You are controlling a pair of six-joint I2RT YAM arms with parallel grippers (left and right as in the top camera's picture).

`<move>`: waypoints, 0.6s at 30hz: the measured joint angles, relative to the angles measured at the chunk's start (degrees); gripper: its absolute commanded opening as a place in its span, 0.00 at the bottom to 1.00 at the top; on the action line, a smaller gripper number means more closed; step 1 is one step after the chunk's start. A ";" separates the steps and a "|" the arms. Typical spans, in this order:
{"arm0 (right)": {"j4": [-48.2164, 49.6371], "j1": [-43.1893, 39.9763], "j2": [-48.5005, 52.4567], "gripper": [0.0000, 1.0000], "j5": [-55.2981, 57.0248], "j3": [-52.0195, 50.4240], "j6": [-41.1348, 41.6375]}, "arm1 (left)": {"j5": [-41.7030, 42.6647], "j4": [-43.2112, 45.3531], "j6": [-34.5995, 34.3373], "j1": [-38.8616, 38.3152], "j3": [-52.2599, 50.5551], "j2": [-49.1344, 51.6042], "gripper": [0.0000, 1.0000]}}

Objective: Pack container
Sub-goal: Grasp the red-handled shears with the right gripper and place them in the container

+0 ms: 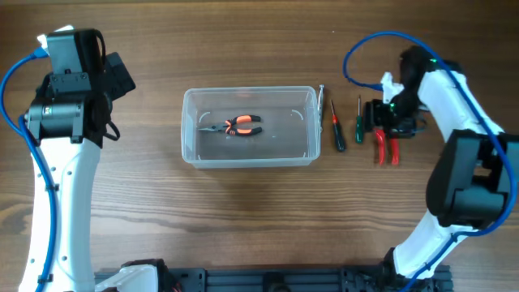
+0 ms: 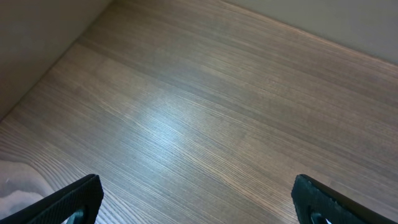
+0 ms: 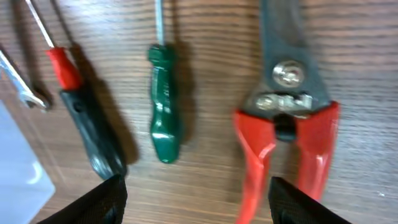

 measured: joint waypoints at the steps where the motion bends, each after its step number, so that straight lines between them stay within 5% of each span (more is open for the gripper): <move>1: 0.35 0.11 0.00 0.69 0.11 0.00 0.76 | 0.00 -0.02 0.00 0.00 0.00 0.00 1.00; 4: 0.46 -0.85 0.00 0.59 0.96 0.00 1.62 | 0.00 -0.02 0.00 0.00 0.00 0.00 1.00; 12: 7.26 -1.03 -0.13 0.57 1.90 -9.49 3.17 | 0.00 -0.04 0.00 0.00 0.00 0.00 1.00; 14: 7.82 -1.03 -0.39 0.44 2.14 -9.92 3.78 | 0.00 -0.02 0.00 0.00 0.00 0.00 1.00; 15: 8.33 -1.05 -0.50 0.17 2.43 -10.21 3.93 | 0.00 0.00 0.00 0.00 0.00 0.00 1.00; 16: 8.68 -1.09 -0.63 0.04 2.80 -10.43 4.31 | 0.00 -0.02 0.00 0.00 0.00 0.00 1.00; 18: 9.55 -1.09 -0.66 0.04 2.73 -10.88 4.74 | 0.00 0.00 0.00 0.00 0.00 0.00 1.00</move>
